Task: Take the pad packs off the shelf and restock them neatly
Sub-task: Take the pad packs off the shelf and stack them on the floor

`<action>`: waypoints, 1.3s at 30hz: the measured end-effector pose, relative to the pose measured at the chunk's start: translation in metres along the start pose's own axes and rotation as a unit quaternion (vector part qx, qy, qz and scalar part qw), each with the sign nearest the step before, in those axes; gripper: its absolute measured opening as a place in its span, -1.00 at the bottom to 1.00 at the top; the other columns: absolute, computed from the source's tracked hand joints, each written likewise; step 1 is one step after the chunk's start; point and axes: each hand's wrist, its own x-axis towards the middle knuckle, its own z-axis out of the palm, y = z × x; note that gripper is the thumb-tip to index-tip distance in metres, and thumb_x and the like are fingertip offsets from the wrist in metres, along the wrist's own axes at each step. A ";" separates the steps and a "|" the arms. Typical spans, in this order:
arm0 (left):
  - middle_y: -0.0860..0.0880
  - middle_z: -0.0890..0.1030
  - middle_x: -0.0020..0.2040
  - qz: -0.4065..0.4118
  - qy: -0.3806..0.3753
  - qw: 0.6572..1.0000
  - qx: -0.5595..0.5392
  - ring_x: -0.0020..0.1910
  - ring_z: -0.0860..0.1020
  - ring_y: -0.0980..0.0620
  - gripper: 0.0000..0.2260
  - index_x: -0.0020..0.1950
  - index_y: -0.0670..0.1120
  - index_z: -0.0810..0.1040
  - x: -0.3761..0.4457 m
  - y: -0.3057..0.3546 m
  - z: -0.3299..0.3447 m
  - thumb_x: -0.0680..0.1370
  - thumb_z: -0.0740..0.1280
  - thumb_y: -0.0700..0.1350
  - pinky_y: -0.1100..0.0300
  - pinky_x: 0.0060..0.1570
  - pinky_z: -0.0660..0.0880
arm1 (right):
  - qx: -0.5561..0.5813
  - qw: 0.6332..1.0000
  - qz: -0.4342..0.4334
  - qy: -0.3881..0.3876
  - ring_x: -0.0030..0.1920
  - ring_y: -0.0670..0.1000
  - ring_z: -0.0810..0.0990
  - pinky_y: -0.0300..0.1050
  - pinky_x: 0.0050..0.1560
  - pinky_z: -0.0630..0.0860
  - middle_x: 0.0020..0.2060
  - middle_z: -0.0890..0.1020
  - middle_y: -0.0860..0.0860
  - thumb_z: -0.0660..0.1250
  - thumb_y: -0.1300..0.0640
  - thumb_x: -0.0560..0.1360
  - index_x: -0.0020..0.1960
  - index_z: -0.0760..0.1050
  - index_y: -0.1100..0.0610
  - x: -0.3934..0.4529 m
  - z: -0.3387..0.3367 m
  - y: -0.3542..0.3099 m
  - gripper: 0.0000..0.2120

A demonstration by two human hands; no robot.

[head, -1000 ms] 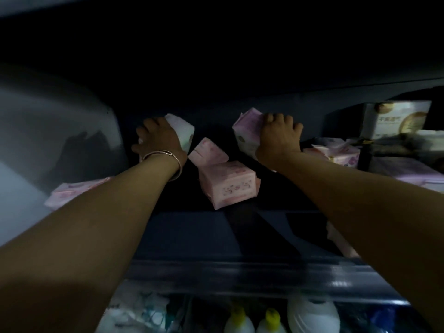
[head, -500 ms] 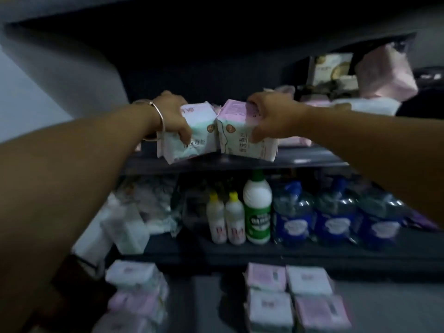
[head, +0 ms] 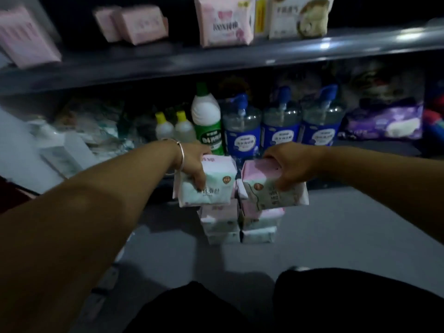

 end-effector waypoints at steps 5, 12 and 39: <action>-0.06 0.35 0.25 0.013 -0.092 0.992 0.080 0.18 0.43 -0.07 -0.26 0.36 -0.05 0.29 0.018 0.001 0.077 0.27 0.54 -0.06 0.06 0.19 0.47 | -0.003 0.997 -0.028 -0.074 0.01 -0.04 0.42 -0.18 0.01 0.44 0.14 0.47 0.04 0.46 0.05 0.39 0.29 0.33 0.13 0.009 0.068 0.002 -0.45; -0.02 0.41 0.19 0.043 -0.138 0.985 0.090 0.08 0.49 -0.06 -0.28 0.35 -0.02 0.31 0.032 -0.004 0.181 0.27 0.54 -0.04 0.02 0.09 0.53 | -0.040 0.987 -0.077 -0.139 0.09 0.03 0.44 -0.14 0.13 0.43 0.16 0.45 0.08 0.45 0.00 0.38 0.28 0.33 0.12 0.027 0.168 0.009 -0.45; -0.04 0.45 0.24 0.133 0.103 0.977 0.129 0.16 0.49 -0.09 -0.72 0.26 -0.05 0.38 0.029 0.023 0.107 0.58 0.23 0.01 0.12 0.05 0.39 | -0.145 0.979 -0.088 0.114 0.16 0.10 0.48 -0.03 0.03 0.45 0.20 0.47 0.09 0.13 0.12 0.59 0.30 0.33 0.13 0.024 0.110 0.010 -0.71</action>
